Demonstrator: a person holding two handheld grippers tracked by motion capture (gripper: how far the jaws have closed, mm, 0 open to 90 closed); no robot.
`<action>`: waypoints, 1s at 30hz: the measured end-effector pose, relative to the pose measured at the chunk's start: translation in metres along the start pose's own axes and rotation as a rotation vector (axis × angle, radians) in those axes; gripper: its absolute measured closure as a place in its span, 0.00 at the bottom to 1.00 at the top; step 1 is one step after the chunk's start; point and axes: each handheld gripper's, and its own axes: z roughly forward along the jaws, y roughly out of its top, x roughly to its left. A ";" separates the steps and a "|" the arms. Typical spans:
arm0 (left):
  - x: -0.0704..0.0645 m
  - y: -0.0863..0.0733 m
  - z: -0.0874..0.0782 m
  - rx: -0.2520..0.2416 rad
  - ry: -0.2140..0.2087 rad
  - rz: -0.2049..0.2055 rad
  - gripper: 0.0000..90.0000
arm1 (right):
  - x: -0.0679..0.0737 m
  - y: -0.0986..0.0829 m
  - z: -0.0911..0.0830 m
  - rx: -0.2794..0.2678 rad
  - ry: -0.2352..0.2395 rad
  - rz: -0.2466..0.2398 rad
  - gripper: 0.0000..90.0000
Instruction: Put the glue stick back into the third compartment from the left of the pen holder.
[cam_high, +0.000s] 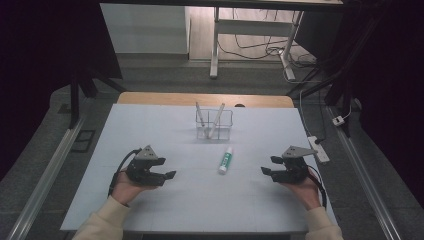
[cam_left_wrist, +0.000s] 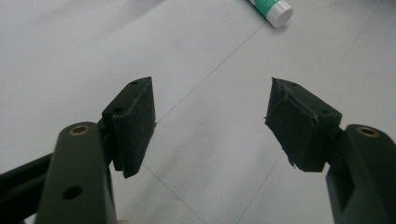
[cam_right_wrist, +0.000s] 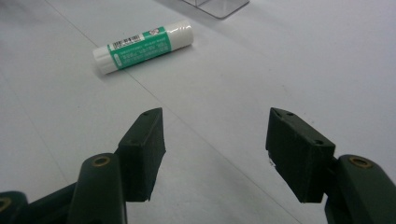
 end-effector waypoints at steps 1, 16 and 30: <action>0.000 -0.001 0.000 0.002 0.001 0.002 0.36 | 0.001 0.001 0.001 0.009 0.001 0.004 0.41; 0.002 -0.018 -0.005 0.024 0.019 -0.019 0.36 | 0.019 0.015 0.017 0.114 -0.015 0.001 0.39; 0.006 -0.025 -0.004 0.040 0.025 -0.025 0.35 | 0.029 0.061 0.049 0.229 -0.017 0.109 0.35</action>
